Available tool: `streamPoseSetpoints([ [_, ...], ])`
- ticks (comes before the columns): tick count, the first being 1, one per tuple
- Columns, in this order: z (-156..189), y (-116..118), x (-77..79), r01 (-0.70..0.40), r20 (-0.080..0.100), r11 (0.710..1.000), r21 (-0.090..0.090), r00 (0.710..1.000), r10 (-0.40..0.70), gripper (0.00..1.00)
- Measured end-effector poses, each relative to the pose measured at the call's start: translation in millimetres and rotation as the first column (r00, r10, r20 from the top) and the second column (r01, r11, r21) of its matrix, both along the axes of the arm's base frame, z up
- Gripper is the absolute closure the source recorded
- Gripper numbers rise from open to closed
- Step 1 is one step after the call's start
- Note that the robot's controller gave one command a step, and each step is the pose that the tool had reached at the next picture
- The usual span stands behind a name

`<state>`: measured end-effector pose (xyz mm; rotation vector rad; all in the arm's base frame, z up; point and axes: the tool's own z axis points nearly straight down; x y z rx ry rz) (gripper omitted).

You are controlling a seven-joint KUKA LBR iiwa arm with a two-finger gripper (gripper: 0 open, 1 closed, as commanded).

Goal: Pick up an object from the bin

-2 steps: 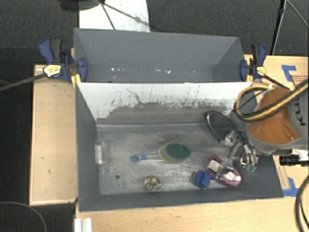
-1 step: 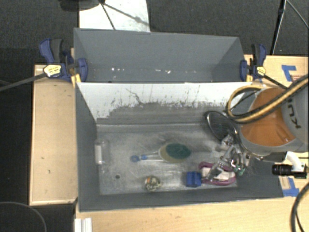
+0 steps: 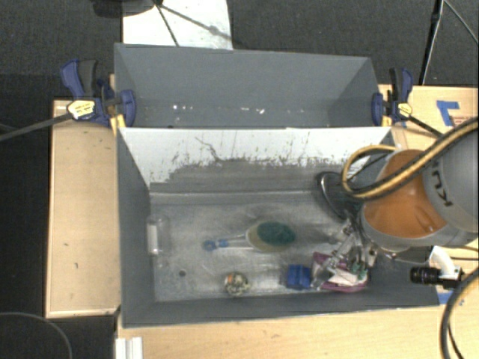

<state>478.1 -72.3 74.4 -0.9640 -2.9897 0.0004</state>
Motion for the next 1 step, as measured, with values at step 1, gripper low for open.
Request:
streamPoseSetpoints([
  [1,2.2,2.1,1.1,-0.009,0.002,1.0,0.003,1.0,0.009,1.0],
])
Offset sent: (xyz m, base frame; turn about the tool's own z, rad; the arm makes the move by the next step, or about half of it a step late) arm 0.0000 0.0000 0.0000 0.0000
